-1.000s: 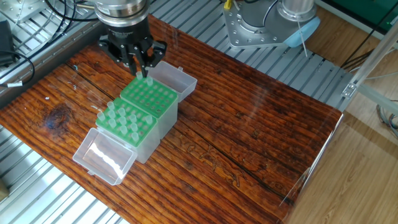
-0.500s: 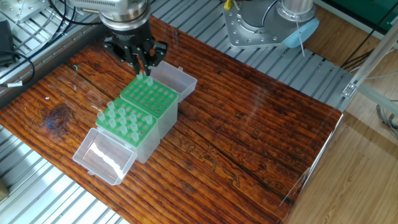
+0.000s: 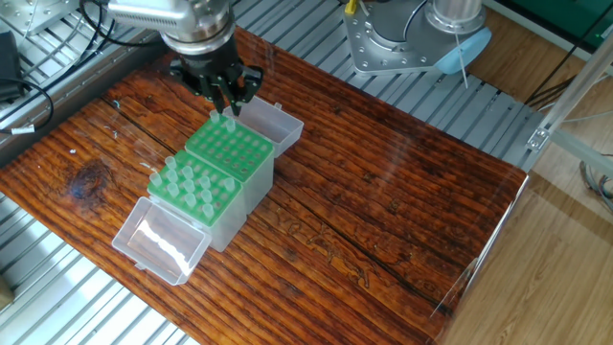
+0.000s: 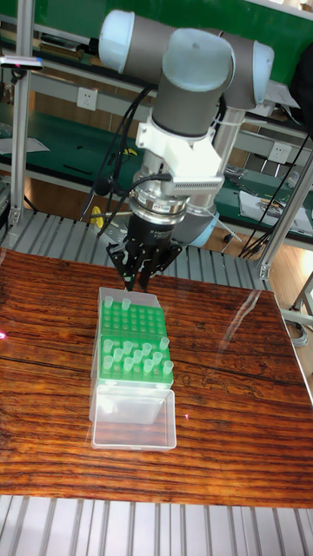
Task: Transfer all large pipette tips from one holder to another
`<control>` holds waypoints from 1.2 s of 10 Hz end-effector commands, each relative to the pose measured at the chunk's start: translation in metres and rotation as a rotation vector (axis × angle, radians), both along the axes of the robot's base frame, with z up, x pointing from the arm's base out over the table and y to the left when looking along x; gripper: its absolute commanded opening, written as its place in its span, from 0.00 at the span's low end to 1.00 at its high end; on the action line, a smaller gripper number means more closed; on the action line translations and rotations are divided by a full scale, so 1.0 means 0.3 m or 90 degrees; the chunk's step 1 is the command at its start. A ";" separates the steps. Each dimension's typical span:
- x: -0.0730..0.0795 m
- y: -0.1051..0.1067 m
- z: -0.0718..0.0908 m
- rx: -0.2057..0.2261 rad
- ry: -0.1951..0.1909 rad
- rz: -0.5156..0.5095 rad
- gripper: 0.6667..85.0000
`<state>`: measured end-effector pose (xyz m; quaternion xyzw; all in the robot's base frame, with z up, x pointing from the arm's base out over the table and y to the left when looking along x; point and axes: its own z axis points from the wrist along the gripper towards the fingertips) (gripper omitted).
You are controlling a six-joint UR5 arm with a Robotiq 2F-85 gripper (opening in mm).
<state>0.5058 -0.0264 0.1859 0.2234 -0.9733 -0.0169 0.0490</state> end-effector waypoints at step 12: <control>0.002 -0.013 -0.140 -0.010 0.004 -0.037 0.35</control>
